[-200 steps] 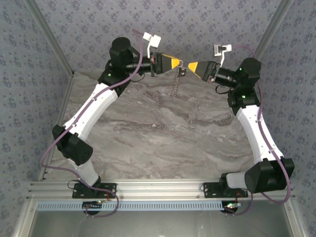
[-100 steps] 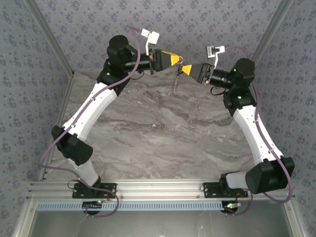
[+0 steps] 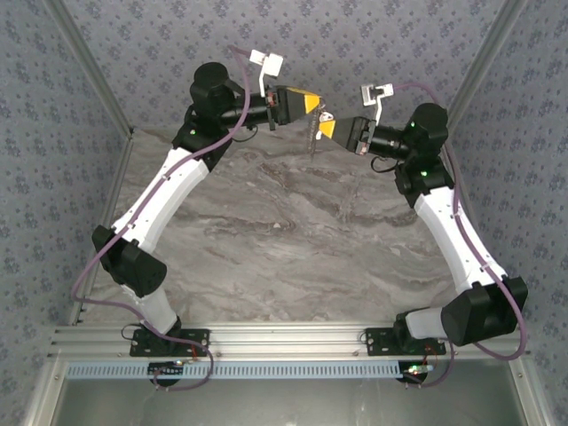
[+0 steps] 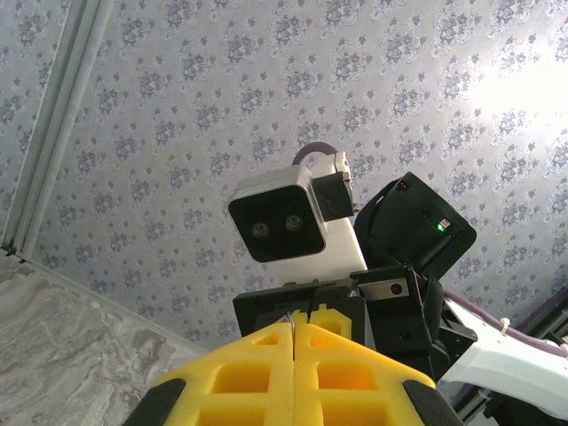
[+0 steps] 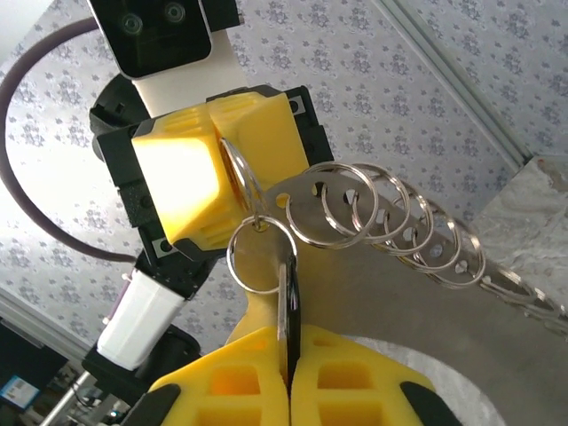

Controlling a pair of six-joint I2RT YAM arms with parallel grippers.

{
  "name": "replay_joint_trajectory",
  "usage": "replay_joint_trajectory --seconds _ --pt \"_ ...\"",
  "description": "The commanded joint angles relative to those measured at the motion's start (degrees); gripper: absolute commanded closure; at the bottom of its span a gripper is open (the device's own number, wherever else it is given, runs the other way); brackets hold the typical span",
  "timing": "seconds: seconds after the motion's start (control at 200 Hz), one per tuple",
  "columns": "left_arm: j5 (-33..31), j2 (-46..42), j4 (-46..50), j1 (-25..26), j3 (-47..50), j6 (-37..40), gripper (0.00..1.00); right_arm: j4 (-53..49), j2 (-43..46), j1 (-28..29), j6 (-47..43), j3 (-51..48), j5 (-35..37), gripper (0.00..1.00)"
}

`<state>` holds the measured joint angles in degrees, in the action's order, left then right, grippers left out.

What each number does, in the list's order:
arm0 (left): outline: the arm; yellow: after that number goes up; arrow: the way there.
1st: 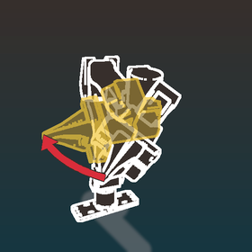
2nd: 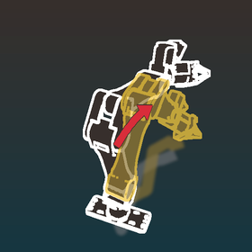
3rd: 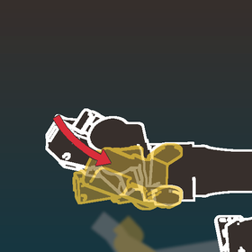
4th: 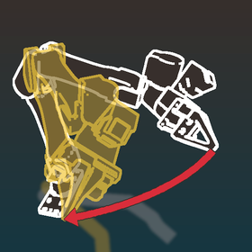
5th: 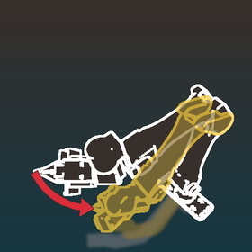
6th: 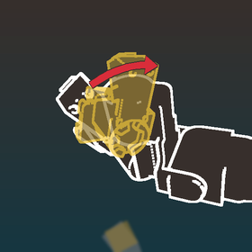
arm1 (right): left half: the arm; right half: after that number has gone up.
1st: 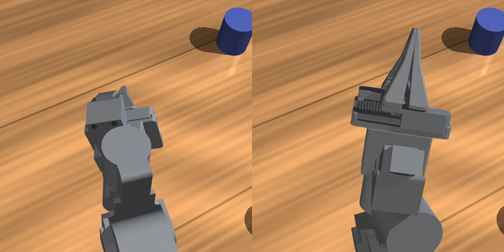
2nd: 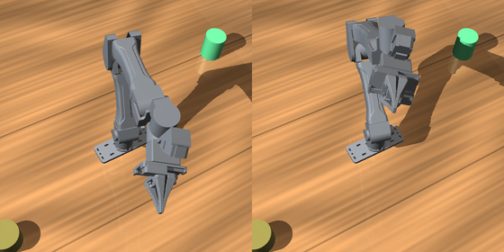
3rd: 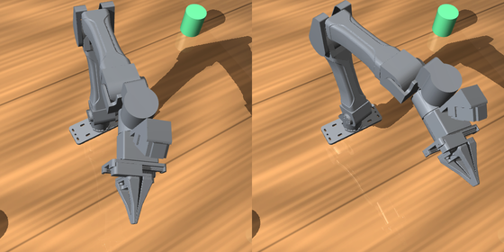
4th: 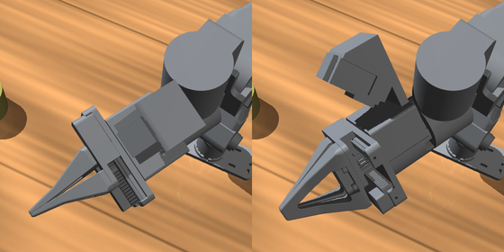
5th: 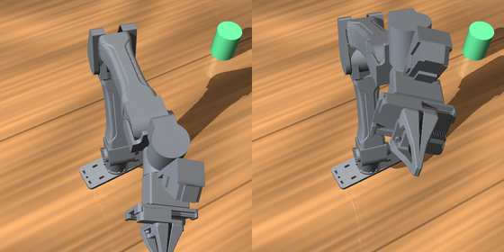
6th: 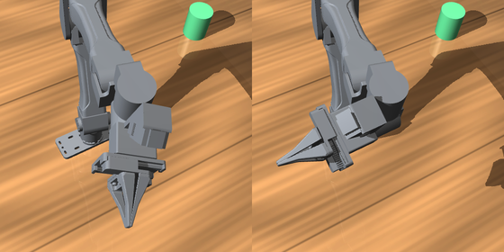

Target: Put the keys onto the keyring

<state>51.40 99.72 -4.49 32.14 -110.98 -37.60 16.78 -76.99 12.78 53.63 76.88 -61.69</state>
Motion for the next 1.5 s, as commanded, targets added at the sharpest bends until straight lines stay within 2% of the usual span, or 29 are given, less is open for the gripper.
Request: replay_joint_trajectory --seconds 0.0,0.155,0.525,0.69,0.719,0.789,0.834,0.899,0.994,1.199,1.354,1.494 --pt "-1.34 -3.54 -3.17 -0.51 -1.08 0.04 1.00 -5.76 1.18 -0.89 -3.80 1.93 -0.69 0.96" --pt "-1.51 -3.92 -4.75 -0.83 1.03 -0.81 1.00 -11.13 1.34 -1.02 -7.18 3.51 -0.60 1.00" --pt "-1.95 -4.36 -8.29 -0.58 3.31 -2.69 1.00 -11.36 -2.63 3.94 -7.52 7.62 -0.10 1.00" --pt "-1.93 -4.45 -8.34 -0.41 3.49 -2.81 1.00 -12.16 -2.25 3.64 -7.66 6.78 -0.10 1.00" --pt "-1.95 -4.49 -8.41 -0.36 3.49 -2.78 1.00 -12.31 -1.91 3.22 -7.65 6.35 -0.09 0.94" --pt "-1.89 -4.61 -8.35 -0.38 3.49 -2.74 1.00 -12.53 -0.64 1.92 -7.65 4.97 0.01 0.68" --pt "-1.87 -4.70 -8.34 -0.36 3.55 -2.71 1.00 -12.77 0.44 0.82 -7.57 4.00 0.08 0.59" --pt "-1.71 -4.84 -8.26 -0.41 3.55 -2.59 1.00 -13.43 2.26 -1.01 -7.63 2.50 -0.31 0.51" --pt "-1.54 -5.05 -7.90 -0.41 3.49 -2.23 1.00 -14.80 4.72 -3.81 -7.93 0.71 -1.04 0.47" --pt "-0.28 -5.17 -6.85 -0.33 3.05 -1.34 1.00 -13.71 6.60 -7.53 -6.07 1.97 -0.29 0.47" --pt "0.95 -5.02 -6.17 -0.24 2.53 -1.00 1.00 -5.91 4.16 -6.59 -0.90 6.42 2.64 0.48" --pt "1.18 -5.06 -4.89 0.19 2.22 -0.12 1.00 -5.80 0.91 -3.83 -1.02 12.14 4.26 0.51"
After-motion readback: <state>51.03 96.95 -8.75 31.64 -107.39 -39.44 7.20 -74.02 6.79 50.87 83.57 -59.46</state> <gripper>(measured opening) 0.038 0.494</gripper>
